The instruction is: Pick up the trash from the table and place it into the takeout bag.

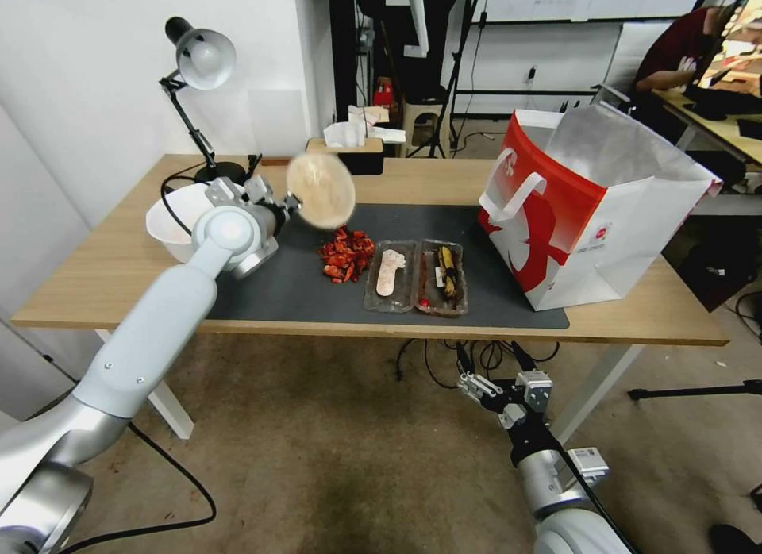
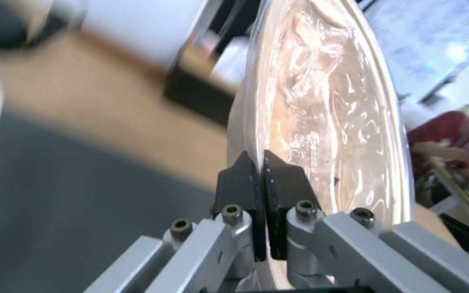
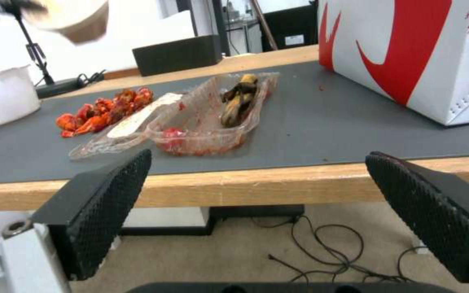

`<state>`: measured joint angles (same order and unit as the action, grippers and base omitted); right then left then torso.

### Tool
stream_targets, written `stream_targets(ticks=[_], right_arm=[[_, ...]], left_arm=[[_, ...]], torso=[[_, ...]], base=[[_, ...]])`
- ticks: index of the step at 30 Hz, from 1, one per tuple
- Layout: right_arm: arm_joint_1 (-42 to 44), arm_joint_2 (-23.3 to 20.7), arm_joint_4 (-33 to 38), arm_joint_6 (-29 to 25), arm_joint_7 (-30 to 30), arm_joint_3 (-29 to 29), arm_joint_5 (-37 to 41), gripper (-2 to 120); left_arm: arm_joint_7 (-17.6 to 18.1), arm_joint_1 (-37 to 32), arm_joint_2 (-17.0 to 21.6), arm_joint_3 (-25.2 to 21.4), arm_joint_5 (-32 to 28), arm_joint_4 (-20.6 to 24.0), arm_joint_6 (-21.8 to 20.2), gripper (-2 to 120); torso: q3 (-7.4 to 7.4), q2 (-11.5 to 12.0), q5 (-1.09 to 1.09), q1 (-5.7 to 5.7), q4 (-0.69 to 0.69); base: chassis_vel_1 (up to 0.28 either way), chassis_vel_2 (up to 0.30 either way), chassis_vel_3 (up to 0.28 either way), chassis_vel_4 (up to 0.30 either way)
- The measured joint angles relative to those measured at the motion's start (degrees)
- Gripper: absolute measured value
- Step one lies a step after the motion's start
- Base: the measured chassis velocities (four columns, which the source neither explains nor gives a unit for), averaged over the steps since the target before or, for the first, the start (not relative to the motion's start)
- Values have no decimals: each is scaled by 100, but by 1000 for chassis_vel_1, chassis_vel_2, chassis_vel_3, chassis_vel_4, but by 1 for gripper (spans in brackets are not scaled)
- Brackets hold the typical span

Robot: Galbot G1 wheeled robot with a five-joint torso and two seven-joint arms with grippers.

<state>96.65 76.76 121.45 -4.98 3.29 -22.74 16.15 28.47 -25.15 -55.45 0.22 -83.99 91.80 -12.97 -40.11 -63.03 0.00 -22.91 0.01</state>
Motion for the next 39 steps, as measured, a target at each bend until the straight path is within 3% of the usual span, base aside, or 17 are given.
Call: stream_targets(ticks=[2,4,6,7,10,15,17,27,31,32,35,39], right_arm=[[0,0,0,0,0,0,0,100],[0,0,0,0,0,0,0,100],[0,0,0,0,0,0,0,100],[0,0,0,0,0,0,0,100],[1,0,0,0,0,0,0,100],[0,0,0,0,0,0,0,100],[1,0,0,0,0,0,0,100],[0,0,0,0,0,0,0,100],[0,0,0,0,0,0,0,100],[0,0,0,0,0,0,0,100],[1,0,0,0,0,-1,0,100],[1,0,0,0,0,0,0,100]], left_arm=[[-534,-15,100,66,634,148,179,0],[-687,-8,126,95,837,197,232,0],[-1193,88,218,232,1607,385,396,0],[-1193,88,218,232,1607,385,396,0],[-1743,418,302,568,2446,702,552,0],[-2087,958,275,1028,3082,762,606,0],[-2283,1514,167,1460,3476,596,656,0],[-2549,2824,-518,2693,3551,129,582,0],[-2537,3504,-1190,3373,3678,-181,566,0],[-2537,3504,-1190,3373,3678,-181,566,0],[-2521,3937,-1758,3706,3855,-570,569,0],[-2448,4120,-2194,3846,3884,-1006,573,0]], torso=[[0,0,0,0,0],[1,0,0,0,-1],[0,1,0,-1,-1],[0,1,0,-1,-1],[0,0,1,0,-2],[0,1,1,0,-1],[0,1,1,0,-1],[0,2,1,-2,-1],[0,2,3,-2,-2],[0,2,3,-2,-2],[0,1,4,-1,-2],[0,1,2,-2,-3]], base=[[0,0,0,0],[0,0,0,0],[0,0,0,0],[0,0,0,0],[0,0,0,0],[0,0,0,0],[0,0,0,0],[0,0,0,0],[0,0,0,0],[0,0,0,0],[0,0,0,0],[0,0,0,0]])
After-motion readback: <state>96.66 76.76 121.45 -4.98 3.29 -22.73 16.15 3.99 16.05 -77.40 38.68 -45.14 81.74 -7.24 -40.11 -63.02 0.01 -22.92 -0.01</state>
